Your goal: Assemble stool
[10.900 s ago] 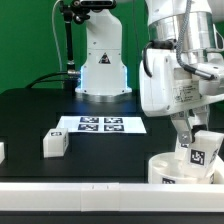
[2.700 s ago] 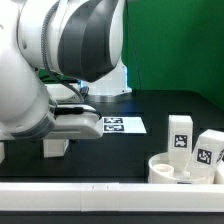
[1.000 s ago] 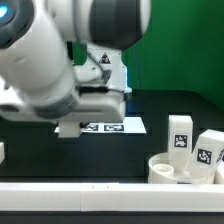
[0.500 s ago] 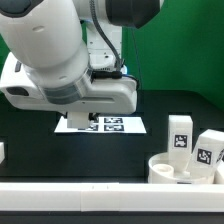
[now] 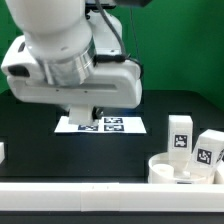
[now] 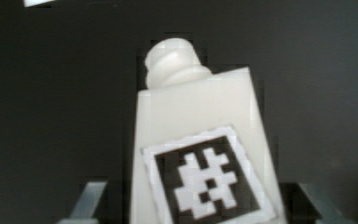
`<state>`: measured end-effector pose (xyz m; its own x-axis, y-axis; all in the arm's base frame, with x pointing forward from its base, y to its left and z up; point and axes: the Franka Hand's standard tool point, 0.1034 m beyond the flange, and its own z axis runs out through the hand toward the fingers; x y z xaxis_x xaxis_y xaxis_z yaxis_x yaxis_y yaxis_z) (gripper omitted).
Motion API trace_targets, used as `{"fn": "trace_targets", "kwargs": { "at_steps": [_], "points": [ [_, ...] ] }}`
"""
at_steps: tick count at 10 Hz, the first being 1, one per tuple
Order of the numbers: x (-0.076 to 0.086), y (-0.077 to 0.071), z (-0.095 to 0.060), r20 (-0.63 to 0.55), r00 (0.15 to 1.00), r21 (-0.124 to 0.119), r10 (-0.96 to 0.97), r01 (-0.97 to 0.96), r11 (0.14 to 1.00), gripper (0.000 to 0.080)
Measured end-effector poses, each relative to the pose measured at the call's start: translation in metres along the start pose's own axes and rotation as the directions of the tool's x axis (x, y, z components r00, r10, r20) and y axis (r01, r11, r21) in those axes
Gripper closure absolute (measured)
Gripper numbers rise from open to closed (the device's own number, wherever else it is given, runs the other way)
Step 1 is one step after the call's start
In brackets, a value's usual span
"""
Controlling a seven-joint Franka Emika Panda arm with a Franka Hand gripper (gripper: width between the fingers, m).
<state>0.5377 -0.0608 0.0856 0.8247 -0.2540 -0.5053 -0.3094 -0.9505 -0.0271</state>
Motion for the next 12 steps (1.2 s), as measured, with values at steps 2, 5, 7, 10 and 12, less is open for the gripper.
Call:
{"fn": "trace_targets", "kwargs": {
  "at_steps": [2,5,7,10,12],
  "points": [
    [0.0,-0.004,-0.005,-0.116,0.993,0.004,-0.002,0.003,1.0,0.0476],
    [0.012,-0.006,-0.01,-0.353,0.936,-0.005,-0.009,0.007,1.0,0.0476],
    [0.017,-0.018,-0.018,-0.483,0.876,0.017,-0.002,0.012,1.0,0.0476],
    [0.021,-0.04,-0.028,-0.716,0.695,-0.036,-0.069,0.061,0.997,0.0476],
    [0.02,-0.037,-0.023,-0.745,0.663,-0.049,-0.074,0.057,0.997,0.0476]
  ]
}}
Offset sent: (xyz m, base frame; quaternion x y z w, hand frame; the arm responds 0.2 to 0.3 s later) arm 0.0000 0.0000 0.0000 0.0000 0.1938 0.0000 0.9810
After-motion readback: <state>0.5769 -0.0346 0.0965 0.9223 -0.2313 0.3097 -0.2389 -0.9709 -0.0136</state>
